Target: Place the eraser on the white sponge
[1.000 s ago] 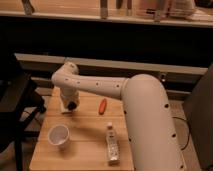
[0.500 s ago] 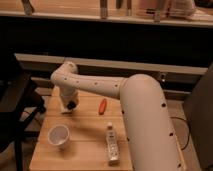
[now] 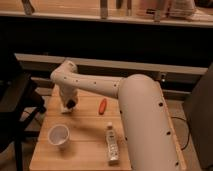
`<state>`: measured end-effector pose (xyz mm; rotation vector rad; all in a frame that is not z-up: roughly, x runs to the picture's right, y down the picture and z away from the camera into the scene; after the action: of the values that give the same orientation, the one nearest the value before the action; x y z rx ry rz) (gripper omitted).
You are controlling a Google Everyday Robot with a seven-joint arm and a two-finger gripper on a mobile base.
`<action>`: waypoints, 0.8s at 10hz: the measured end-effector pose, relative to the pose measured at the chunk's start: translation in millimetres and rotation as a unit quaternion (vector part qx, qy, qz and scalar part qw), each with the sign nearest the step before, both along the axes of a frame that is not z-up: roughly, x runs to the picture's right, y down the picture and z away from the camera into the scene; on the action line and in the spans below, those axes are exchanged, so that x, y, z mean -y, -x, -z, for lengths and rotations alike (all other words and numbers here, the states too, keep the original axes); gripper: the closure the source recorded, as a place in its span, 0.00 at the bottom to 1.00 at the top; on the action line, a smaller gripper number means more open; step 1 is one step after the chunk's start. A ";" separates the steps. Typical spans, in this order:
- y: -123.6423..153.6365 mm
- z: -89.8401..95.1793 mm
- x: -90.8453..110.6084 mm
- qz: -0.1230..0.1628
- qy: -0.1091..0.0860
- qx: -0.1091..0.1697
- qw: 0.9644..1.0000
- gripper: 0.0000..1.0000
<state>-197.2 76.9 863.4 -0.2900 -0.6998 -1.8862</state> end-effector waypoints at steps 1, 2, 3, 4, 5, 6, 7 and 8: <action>0.0 -1.5 2.3 0.000 -0.001 0.001 1.000 0.99; 0.6 -1.2 0.3 0.001 0.001 0.002 1.000 0.99; 0.5 -1.8 0.3 0.000 -0.001 0.004 1.000 0.99; 1.1 -2.4 1.2 0.001 -0.003 0.007 1.000 0.99; 3.8 -4.0 2.1 0.004 -0.007 0.010 1.000 0.99; 7.4 -4.9 2.8 0.007 -0.009 0.014 1.000 0.99; 8.5 -6.1 2.8 0.008 -0.009 0.015 1.000 0.99; 8.2 -7.3 3.5 0.007 -0.010 0.017 1.000 0.99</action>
<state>-205.4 73.3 870.7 -0.2513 -0.7030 -1.9143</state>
